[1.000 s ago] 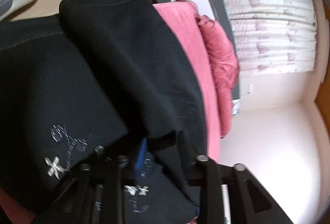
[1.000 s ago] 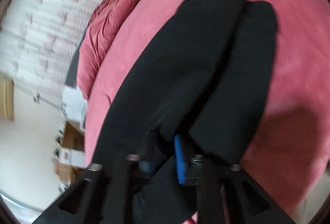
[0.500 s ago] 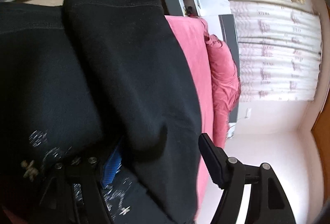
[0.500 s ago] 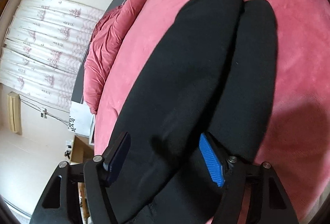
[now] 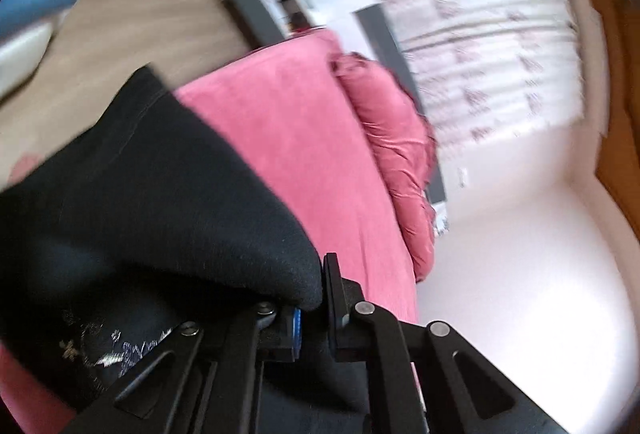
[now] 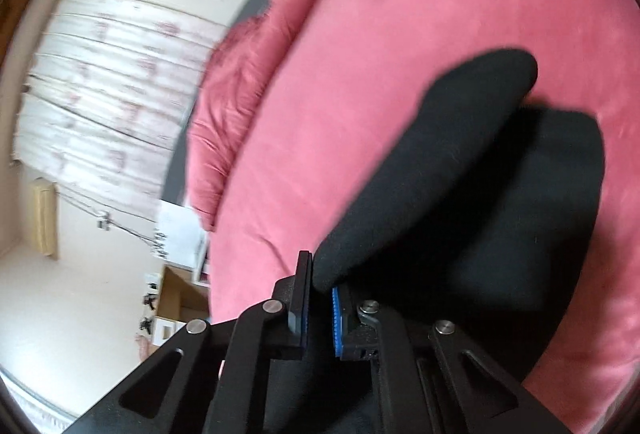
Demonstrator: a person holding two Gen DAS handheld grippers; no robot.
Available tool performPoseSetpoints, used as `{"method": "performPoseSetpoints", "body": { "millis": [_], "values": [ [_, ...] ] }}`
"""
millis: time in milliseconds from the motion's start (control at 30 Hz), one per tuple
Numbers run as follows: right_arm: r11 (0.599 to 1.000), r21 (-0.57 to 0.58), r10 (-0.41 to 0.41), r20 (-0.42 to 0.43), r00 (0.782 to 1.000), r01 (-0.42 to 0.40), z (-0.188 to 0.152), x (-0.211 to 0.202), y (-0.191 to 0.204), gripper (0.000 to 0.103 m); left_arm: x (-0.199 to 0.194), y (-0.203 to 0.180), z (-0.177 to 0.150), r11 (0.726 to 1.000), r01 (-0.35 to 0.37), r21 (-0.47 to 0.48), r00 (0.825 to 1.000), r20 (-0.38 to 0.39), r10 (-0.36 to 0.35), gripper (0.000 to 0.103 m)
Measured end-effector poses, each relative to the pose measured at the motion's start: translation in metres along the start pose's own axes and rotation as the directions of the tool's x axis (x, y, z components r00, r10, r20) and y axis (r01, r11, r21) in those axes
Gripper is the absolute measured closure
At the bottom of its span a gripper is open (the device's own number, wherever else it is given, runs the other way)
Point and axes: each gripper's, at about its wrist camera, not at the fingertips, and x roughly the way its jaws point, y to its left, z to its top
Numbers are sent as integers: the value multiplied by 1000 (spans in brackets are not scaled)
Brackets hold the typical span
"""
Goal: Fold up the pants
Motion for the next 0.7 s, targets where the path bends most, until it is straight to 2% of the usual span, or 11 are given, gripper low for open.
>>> {"method": "performPoseSetpoints", "body": {
  "millis": [67, 133, 233, 367, 433, 500, 567, 600, 633, 667, 700],
  "values": [
    [1000, -5, -12, -4, 1000, 12, -4, -8, -4, 95, -11, -3, -4, 1000, 9, 19, 1000, 0, -9, 95],
    [999, 7, -48, -31, 998, 48, -12, -10, -20, 95, -15, 3, -11, 1000, -13, 10, 1000, -8, 13, 95],
    [991, 66, -108, -62, 992, 112, -27, -9, -54, 95, -19, 32, -26, 997, -75, -32, 997, -36, 74, 95],
    [976, 126, -166, -80, 983, 175, -43, -5, -92, 95, -34, 83, -60, 977, -179, -117, 982, -87, 169, 95],
    [976, 143, -153, -71, 986, 162, -46, 0, -101, 95, -42, 94, -75, 969, -222, -106, 973, -85, 214, 95],
    [979, 114, -161, -69, 985, 168, -45, 2, -95, 94, -44, 99, -83, 967, -242, -75, 968, -89, 235, 95],
    [980, 80, -176, -82, 981, 182, -42, 6, -87, 90, -41, 92, -82, 975, -218, -37, 974, -69, 215, 94],
    [982, 58, -175, -99, 980, 182, -41, 9, -82, 89, -36, 86, -78, 977, -211, -15, 976, -57, 210, 90],
    [983, 50, -172, -105, 980, 178, -42, 12, -79, 81, -34, 81, -75, 976, -217, 17, 975, -41, 218, 86],
    [985, 38, -163, -105, 981, 168, -42, 14, -76, 71, -33, 78, -73, 974, -225, 29, 974, -31, 226, 74],
    [987, 28, -157, -103, 982, 161, -42, 18, -72, 65, -30, 75, -71, 972, -233, 35, 972, -12, 233, 71]
  ]
}}
